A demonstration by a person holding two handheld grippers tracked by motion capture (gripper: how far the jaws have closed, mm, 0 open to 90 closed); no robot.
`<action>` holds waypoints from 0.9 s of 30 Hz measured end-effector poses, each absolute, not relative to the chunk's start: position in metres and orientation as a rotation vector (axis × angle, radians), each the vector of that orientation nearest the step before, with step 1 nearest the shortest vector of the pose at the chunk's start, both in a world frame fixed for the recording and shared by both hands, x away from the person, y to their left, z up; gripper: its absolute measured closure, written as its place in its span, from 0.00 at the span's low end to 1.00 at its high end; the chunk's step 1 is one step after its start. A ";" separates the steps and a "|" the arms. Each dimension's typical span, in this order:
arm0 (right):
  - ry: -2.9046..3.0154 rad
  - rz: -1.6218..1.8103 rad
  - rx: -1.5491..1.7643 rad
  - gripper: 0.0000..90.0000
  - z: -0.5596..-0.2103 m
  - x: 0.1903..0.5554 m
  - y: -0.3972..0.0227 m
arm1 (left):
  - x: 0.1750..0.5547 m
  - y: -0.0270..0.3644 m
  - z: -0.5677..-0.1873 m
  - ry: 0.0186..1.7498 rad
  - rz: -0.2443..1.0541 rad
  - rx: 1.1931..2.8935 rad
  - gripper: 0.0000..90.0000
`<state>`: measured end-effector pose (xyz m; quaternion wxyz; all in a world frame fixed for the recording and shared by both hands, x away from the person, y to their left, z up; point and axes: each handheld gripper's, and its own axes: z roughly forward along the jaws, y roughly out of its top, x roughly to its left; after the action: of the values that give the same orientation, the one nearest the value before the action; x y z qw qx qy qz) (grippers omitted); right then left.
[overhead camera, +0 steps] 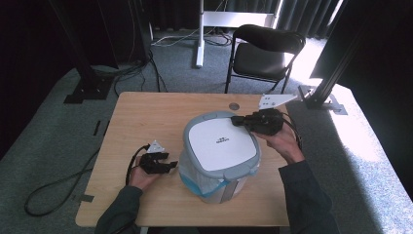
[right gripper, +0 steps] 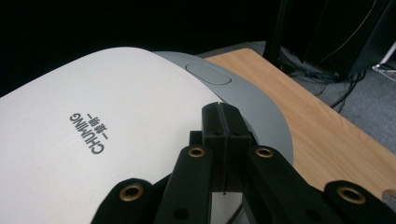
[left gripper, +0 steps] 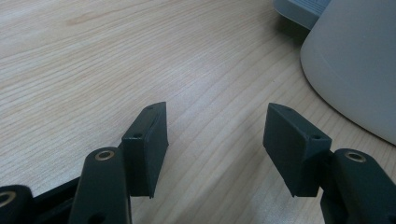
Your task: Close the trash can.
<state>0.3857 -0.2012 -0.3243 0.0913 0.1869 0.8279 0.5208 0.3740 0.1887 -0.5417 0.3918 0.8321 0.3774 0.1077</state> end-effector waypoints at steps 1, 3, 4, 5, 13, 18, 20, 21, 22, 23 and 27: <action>2.472 1.523 0.558 1.00 -0.324 0.386 -0.200 | 0.374 0.189 -0.542 0.959 0.274 2.113 0.45; 2.475 1.503 0.567 1.00 -0.322 0.385 -0.198 | 0.374 0.189 -0.542 0.958 0.274 2.113 0.45; 2.478 1.492 0.573 1.00 -0.321 0.385 -0.197 | 0.374 0.189 -0.542 0.958 0.274 2.113 0.45; 2.475 1.480 0.574 1.00 -0.321 0.385 -0.196 | 0.374 0.189 -0.542 0.958 0.275 2.112 0.45; 2.431 1.448 0.574 1.00 -0.318 0.379 -0.193 | 0.373 0.189 -0.542 0.960 0.275 2.112 0.45; 2.397 1.545 0.616 1.00 -0.324 0.381 -0.203 | 0.373 0.189 -0.542 0.959 0.275 2.112 0.45; 2.401 1.562 0.623 1.00 -0.325 0.382 -0.204 | 0.373 0.189 -0.542 0.958 0.277 2.112 0.45; 2.401 1.564 0.626 1.00 -0.325 0.382 -0.204 | 0.373 0.189 -0.542 0.959 0.276 2.112 0.45; 2.395 1.558 0.621 1.00 -0.324 0.382 -0.203 | 0.373 0.189 -0.542 0.960 0.276 2.111 0.45; 2.385 1.560 0.617 1.00 -0.323 0.381 -0.202 | 0.373 0.189 -0.542 0.959 0.276 2.112 0.45; 2.290 1.613 0.638 1.00 -0.314 0.378 -0.210 | 0.373 0.190 -0.542 0.959 0.274 2.112 0.45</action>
<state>0.3778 -0.2103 -0.3137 0.1340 0.2200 0.7899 0.5565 0.3728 0.1898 -0.5418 0.3923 0.8317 0.3777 0.1081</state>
